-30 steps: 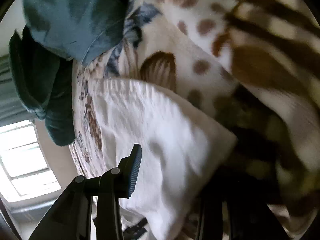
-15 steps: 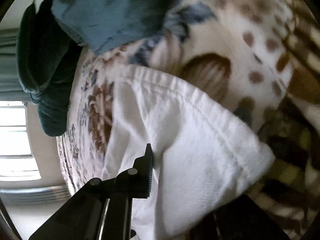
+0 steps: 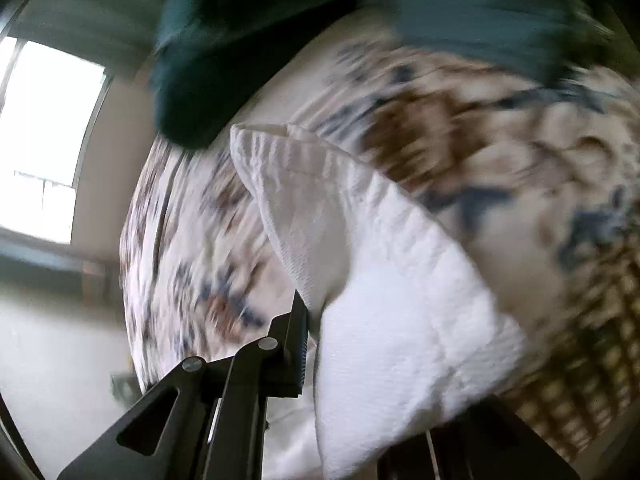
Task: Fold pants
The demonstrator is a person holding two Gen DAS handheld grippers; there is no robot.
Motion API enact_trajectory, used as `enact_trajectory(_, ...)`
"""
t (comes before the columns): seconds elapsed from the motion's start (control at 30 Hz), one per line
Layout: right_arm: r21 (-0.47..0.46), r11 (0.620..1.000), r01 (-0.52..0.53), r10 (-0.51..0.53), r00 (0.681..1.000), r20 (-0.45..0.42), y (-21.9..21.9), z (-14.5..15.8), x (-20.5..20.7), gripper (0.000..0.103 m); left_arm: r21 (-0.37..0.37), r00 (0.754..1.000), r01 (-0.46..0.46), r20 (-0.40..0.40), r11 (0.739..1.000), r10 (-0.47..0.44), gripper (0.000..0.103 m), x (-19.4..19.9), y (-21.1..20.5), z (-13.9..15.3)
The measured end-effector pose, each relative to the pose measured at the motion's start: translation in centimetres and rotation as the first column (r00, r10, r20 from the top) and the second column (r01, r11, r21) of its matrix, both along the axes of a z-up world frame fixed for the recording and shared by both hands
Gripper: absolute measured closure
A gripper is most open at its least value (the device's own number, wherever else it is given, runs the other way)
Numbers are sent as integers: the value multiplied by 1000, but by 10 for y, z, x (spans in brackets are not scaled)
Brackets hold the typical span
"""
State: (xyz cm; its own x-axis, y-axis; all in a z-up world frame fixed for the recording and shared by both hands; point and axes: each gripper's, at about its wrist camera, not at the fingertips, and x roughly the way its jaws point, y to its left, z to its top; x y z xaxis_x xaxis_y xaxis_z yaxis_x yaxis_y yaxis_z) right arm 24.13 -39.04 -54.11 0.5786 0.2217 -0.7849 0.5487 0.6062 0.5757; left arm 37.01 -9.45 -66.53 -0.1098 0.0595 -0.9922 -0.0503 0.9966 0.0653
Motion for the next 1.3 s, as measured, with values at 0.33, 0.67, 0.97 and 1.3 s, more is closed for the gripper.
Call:
enact_trajectory(0.33,-64,868,-493,482,866,-135,272,-70,54,90,49,972,-233,23,971,232,0,-27,173,5)
enact_trajectory(0.67,123,849,-515,529,815,-237,272,-83,15,28,-164,963,-262,25,951,269,0,6,226,-6)
enact_trajectory(0.97,141,936,-323,349,905,-242,173,-44,-15,27,-418,959,-282,-94,864,267,0,36,123,11)
enact_trajectory(1.3,127,972,-200,234,889,-394,150,-92,-15,27,-294,981,-125,-177,948,75,1,19,62,11)
